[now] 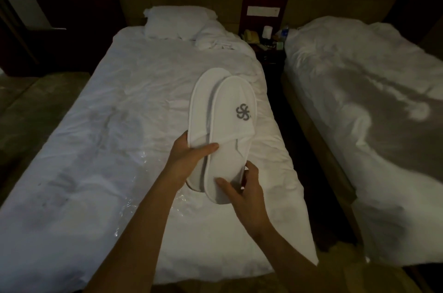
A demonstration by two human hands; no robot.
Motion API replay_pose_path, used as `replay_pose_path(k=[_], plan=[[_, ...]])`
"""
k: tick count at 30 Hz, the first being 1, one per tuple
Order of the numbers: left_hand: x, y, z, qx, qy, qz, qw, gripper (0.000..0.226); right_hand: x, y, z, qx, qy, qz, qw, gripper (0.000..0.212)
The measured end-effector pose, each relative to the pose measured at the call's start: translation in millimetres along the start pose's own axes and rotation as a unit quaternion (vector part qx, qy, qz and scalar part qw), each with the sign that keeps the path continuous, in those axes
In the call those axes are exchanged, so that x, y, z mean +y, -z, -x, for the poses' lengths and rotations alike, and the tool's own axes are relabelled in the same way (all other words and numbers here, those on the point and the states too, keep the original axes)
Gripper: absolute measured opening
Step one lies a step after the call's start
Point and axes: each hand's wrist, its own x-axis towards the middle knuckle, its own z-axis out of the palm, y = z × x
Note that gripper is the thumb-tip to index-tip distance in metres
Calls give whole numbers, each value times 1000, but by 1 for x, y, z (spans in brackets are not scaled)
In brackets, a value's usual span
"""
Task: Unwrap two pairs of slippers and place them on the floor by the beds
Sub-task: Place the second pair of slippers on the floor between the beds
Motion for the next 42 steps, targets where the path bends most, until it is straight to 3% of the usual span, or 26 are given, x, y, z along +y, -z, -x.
replay_pose_path(k=[4,6,10,13,18,24,28,29,31,33,35,37,39,42], plan=[[9,19,-8,-65,-24,-60,996,44,-26,24,-31,117,4,-36,992,69],[17,31,-10,-117,-28,-121,985,43,-53,43,-56,141,21,-48,989,77],[32,49,-7,-201,-17,-222,954,49,-84,72,-98,7,-22,-30,999,80],[39,55,-4,-235,6,-253,938,54,-80,78,-106,-109,-75,-16,991,56],[37,61,-5,-263,27,-280,923,53,-51,77,-102,-168,-138,-65,974,54],[26,62,-20,-195,54,-382,902,58,-27,71,-79,-116,-136,-160,971,31],[14,38,-24,23,29,-454,890,90,-19,77,-67,-69,-93,-240,964,25],[10,25,-20,90,18,-444,891,98,-17,79,-66,-44,-91,-254,962,26],[-1,-4,-11,176,28,-332,926,108,-13,82,-65,11,-84,-288,954,30],[-13,-32,-5,197,92,-160,963,121,-7,82,-64,66,-94,-322,940,44],[-19,-60,3,160,192,27,968,127,-6,80,-60,124,-116,-349,922,49],[-26,-86,6,31,233,216,948,104,-2,76,-51,158,-134,-375,904,46],[-35,-110,11,-69,215,301,927,61,4,74,-37,160,-137,-381,900,41],[-52,-126,15,-42,193,271,942,43,23,81,-19,125,-162,-360,910,46]])
